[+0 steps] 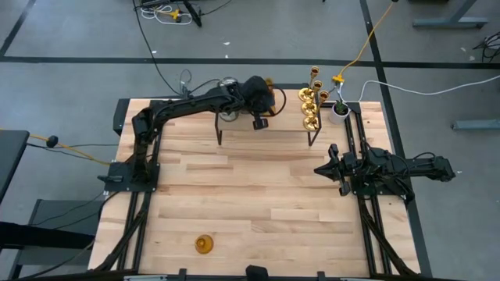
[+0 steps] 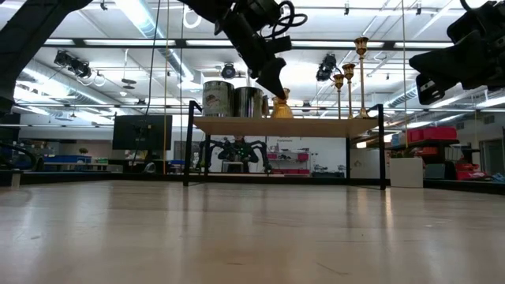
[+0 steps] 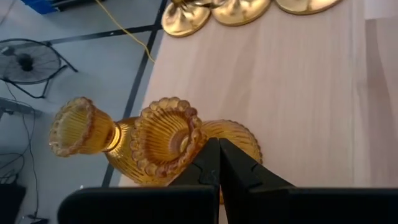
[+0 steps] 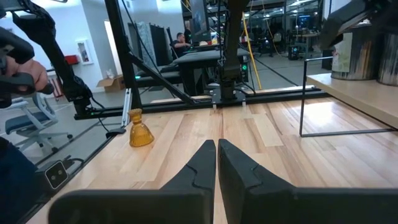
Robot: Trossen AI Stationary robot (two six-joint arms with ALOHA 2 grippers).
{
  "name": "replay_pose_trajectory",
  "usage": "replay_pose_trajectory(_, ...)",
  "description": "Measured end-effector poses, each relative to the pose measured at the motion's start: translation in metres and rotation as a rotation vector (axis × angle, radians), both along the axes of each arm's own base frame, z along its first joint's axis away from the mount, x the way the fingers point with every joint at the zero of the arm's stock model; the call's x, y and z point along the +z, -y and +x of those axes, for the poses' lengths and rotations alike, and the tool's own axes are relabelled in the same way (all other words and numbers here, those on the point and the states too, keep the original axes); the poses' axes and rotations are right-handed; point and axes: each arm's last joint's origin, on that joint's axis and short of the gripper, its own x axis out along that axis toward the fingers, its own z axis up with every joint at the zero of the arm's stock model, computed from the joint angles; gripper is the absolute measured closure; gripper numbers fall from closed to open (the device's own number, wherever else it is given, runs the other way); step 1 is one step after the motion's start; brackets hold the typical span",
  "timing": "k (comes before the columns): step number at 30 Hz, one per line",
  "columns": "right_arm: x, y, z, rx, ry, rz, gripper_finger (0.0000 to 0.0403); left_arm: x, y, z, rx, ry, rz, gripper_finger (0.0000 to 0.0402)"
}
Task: Pick & Place candle stick holders
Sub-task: Put the top orange glass candle holder on the shelf aligned with the other orange glass candle holder, then put the orange glass candle holder on the shelf aligned with the other orange glass candle holders
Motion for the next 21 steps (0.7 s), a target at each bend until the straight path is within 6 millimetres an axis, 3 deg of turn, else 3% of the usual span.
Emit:
replay_pose_trajectory(11,0.0,0.0,0.0,0.0,0.0,0.0,0.0382,0.001,0.0,0.001,-0.02,0.022,-0.012,0.04)
replay_pose_trajectory(15,0.0,0.0,0.0,0.0,0.0,0.0,0.0382,0.003,0.006,0.003,-0.039,0.025,-0.016,0.04)
replay_pose_trajectory(21,0.0,0.0,0.0,0.0,0.0,0.0,0.0382,0.021,0.023,-0.003,-0.1,0.06,-0.046,0.04)
